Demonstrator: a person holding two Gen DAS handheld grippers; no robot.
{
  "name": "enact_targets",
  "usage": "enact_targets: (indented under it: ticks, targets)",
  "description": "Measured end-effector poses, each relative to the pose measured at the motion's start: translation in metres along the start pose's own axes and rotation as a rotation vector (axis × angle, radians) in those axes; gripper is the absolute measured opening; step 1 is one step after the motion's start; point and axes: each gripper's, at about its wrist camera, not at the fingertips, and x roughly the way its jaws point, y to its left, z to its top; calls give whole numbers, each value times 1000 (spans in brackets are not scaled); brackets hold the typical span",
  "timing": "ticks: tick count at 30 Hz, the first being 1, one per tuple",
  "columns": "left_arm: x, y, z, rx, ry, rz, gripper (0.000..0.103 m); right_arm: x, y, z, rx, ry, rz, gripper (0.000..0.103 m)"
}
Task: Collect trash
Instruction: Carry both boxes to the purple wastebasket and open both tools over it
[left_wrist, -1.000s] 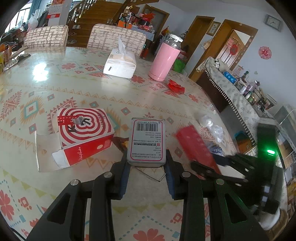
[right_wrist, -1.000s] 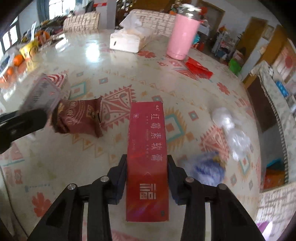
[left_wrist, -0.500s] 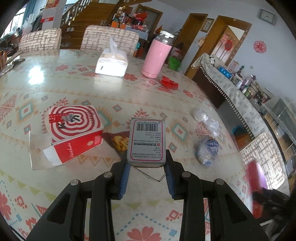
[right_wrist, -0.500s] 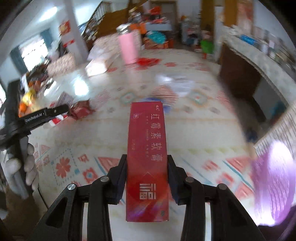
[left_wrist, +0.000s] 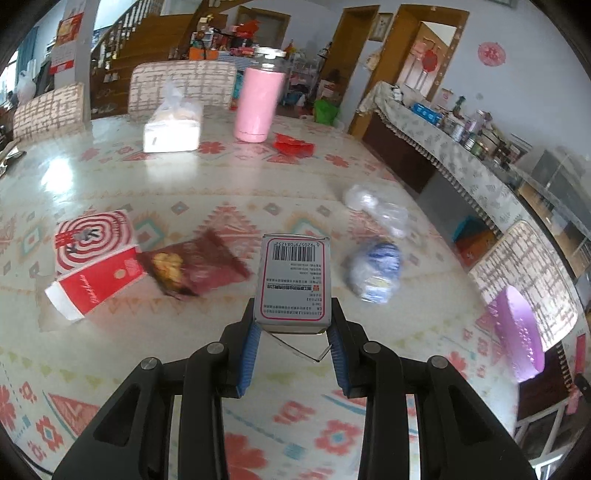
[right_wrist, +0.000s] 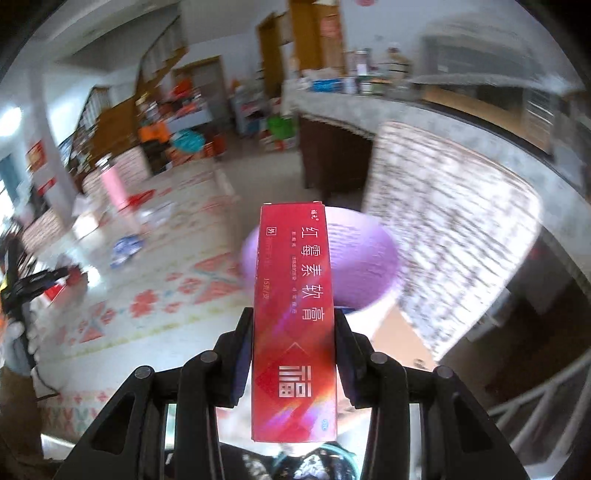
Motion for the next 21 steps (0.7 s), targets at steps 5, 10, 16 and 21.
enact_targets:
  ticks: [5, 10, 16, 21]
  targets:
    - [-8, -44, -2, 58, 10, -16, 33, -1, -54, -19, 87, 5, -1, 44]
    - [-11, -85, -3, 108, 13, -62, 33, 4, -80, -31, 138, 16, 0, 44]
    - [-9, -127, -13, 169, 28, -109, 33, 12, -91, -36, 154, 18, 18, 44]
    - [-5, -165, -23, 230, 54, -155, 33, 25, -85, -31, 148, 25, 59, 44]
